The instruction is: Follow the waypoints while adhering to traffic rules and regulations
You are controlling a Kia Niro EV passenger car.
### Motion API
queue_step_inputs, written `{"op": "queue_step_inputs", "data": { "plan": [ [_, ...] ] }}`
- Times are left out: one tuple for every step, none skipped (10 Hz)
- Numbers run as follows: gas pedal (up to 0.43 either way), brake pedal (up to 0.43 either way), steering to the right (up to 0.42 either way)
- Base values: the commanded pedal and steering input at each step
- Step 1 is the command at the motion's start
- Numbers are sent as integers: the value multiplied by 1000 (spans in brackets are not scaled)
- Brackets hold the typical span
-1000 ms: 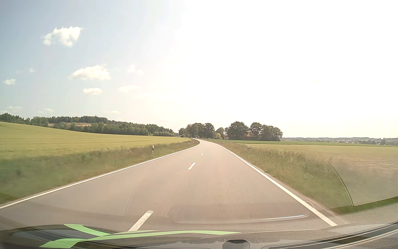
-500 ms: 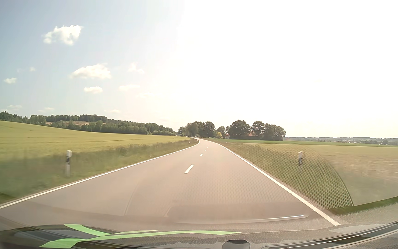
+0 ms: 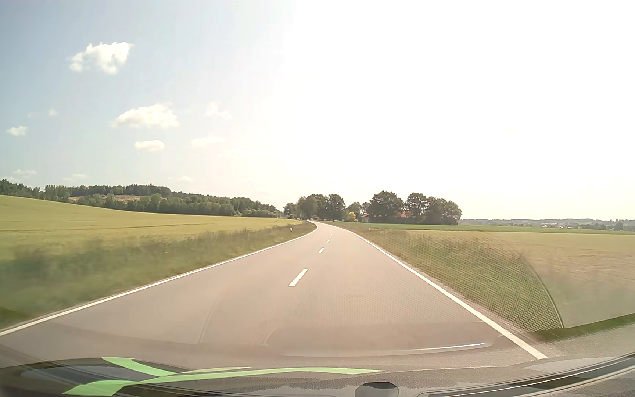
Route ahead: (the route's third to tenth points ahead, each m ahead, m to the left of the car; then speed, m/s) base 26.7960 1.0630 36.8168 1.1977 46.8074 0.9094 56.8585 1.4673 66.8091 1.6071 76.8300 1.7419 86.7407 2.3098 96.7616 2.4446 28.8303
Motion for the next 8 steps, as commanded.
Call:
{"op": "queue_step_inputs", "data": {
  "plan": [
    [157, 0, -2],
    [157, 0, -1],
    [150, 0, -1],
    [67, 0, -2],
    [47, 0, -2],
    [47, 0, -2],
    [59, 0, -2],
    [87, 0, -2]
  ]
}}
